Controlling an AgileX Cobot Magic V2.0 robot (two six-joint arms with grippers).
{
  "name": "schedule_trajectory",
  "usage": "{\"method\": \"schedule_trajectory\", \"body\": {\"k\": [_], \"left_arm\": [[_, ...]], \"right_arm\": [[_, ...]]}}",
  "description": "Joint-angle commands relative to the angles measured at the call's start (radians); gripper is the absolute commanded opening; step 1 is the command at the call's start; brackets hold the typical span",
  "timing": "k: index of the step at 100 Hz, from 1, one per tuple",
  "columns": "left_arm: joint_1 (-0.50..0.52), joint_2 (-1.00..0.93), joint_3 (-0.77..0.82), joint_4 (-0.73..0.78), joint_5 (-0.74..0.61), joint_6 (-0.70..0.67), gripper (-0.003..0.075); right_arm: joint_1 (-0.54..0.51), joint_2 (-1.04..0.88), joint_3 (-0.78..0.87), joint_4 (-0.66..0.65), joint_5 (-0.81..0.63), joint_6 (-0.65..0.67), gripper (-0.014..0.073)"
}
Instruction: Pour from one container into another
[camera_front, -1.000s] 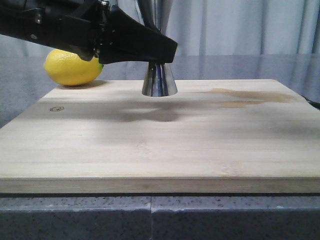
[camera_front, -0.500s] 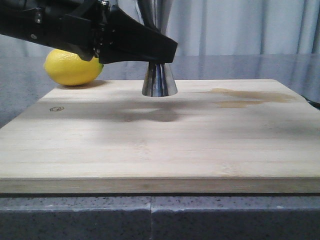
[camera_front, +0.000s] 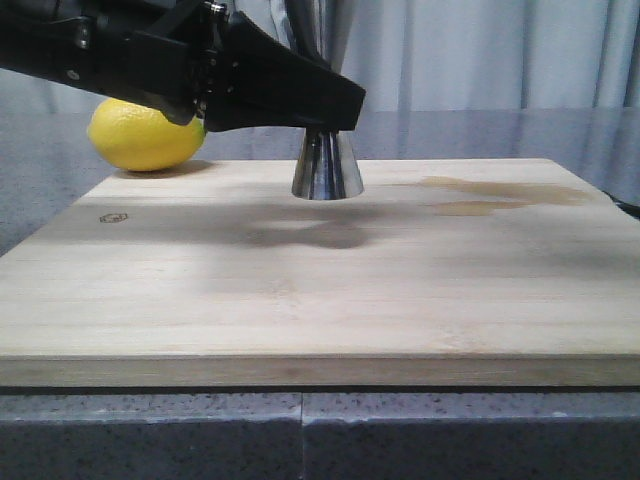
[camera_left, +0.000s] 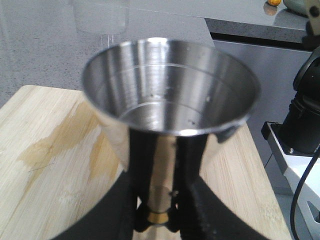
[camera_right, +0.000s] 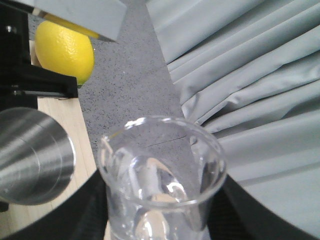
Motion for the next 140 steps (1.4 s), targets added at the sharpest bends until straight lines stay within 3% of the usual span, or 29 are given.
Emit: {"method": "schedule_trajectory", "body": {"k": [1,140], "left_arm": [[-0.01,-0.051,-0.029,-0.071,0.108,-0.01,-0.0013],[-0.01,-0.051,-0.029,-0.071,0.108,-0.012,-0.0013]], "right_arm": [[0.001,-0.031,-0.039,-0.033,-0.04,-0.001,0.0164],[0.038,-0.031,-0.039,-0.107,0.004,-0.018,0.0164]]}}
